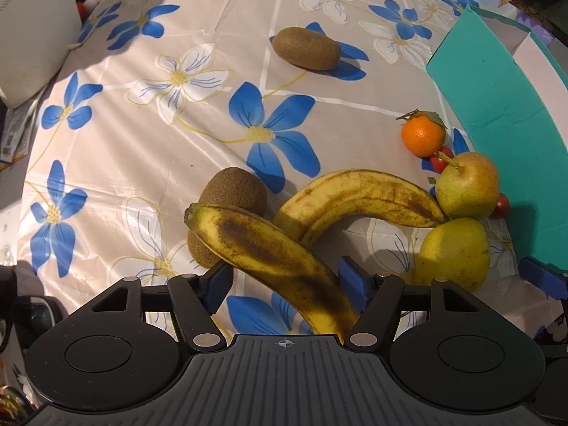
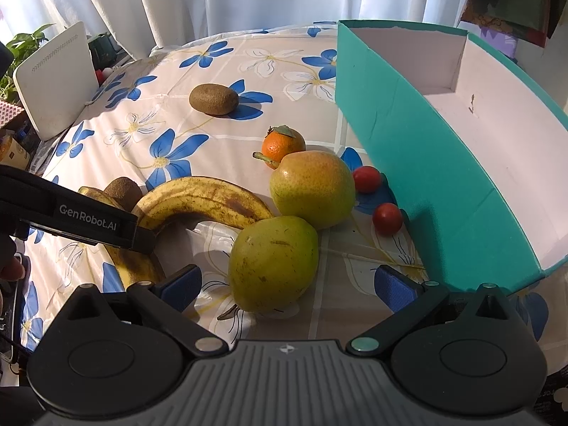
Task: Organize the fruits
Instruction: 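Close the left gripper on the spotted banana and lift it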
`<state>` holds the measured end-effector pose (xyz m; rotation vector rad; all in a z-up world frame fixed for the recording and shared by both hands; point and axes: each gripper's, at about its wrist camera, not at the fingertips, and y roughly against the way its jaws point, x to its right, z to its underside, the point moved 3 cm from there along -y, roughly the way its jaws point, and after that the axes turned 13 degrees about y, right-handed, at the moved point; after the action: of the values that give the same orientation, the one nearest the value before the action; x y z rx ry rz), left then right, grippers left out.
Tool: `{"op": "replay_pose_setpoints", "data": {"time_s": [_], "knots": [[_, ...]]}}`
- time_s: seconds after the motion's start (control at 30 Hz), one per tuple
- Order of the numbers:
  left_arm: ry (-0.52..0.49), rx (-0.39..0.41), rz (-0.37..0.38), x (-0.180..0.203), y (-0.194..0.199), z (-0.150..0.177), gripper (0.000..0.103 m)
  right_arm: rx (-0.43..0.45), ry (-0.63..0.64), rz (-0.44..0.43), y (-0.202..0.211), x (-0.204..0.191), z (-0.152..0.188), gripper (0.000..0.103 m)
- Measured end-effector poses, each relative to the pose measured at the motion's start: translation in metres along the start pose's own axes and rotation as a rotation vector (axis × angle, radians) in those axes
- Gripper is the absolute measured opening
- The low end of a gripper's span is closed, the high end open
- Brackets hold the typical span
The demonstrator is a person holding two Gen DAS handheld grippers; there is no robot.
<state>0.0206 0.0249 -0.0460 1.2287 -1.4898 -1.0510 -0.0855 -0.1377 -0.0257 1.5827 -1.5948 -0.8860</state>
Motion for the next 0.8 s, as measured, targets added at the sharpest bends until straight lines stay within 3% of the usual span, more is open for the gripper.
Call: {"op": "replay_pose_setpoints", "data": {"time_s": [0.17, 0.37, 0.8], "knots": [[0.0, -0.014, 0.028, 0.003, -0.006, 0.003, 0.065, -0.002, 0.004, -0.007, -0.001, -0.001, 0.0, 0.103], [-0.008, -0.011, 0.073, 0.001, 0.001, 0.007, 0.046, 0.017, -0.002, -0.022, 0.0, 0.001, -0.001, 0.103], [-0.038, 0.053, 0.125, -0.01, 0.03, 0.0, 0.044, 0.042, 0.003, -0.051, -0.007, -0.005, -0.012, 0.101]]}}
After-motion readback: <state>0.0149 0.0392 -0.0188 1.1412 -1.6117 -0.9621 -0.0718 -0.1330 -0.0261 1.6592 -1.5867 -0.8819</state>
